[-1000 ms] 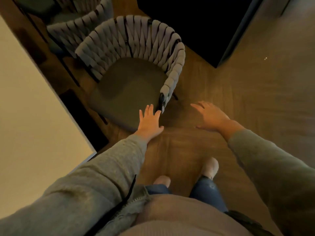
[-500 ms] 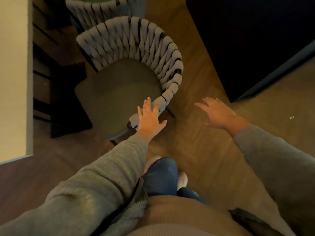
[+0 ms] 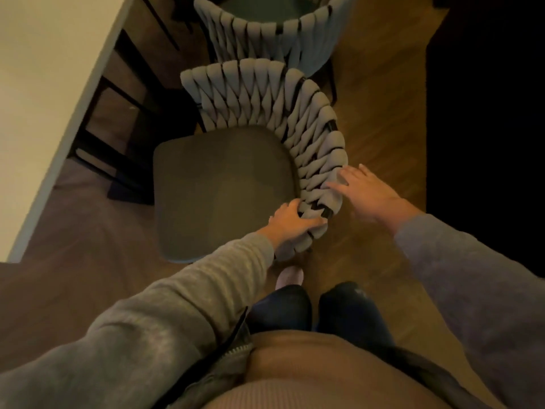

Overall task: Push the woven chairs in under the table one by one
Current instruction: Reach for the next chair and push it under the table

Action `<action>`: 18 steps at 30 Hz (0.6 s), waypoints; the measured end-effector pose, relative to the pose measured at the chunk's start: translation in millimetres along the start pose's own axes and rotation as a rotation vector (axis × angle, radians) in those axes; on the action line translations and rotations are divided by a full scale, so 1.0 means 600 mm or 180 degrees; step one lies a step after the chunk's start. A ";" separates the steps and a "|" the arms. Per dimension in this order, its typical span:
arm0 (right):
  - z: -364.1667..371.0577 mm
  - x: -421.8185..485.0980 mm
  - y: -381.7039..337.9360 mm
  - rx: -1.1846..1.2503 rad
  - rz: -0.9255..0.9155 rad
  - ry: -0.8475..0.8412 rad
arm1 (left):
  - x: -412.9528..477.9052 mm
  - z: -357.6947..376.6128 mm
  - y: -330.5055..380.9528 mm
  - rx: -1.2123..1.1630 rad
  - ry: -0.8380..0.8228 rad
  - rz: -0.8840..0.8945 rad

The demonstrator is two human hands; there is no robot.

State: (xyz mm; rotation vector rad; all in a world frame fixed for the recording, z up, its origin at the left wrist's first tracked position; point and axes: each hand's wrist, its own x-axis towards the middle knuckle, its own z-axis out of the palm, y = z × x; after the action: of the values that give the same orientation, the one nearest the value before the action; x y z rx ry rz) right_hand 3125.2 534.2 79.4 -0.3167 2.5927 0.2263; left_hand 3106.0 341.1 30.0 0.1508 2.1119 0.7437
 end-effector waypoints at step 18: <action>-0.112 0.326 0.253 -0.1833 -0.2526 0.0215 | 0.101 0.076 0.164 -0.1255 0.0667 -0.1439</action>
State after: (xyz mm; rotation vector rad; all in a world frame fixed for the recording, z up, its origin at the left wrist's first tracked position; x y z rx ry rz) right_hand 2888.6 629.6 52.0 -1.5158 2.1956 0.6618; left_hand 3088.3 464.0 22.4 -0.6211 2.0356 0.9040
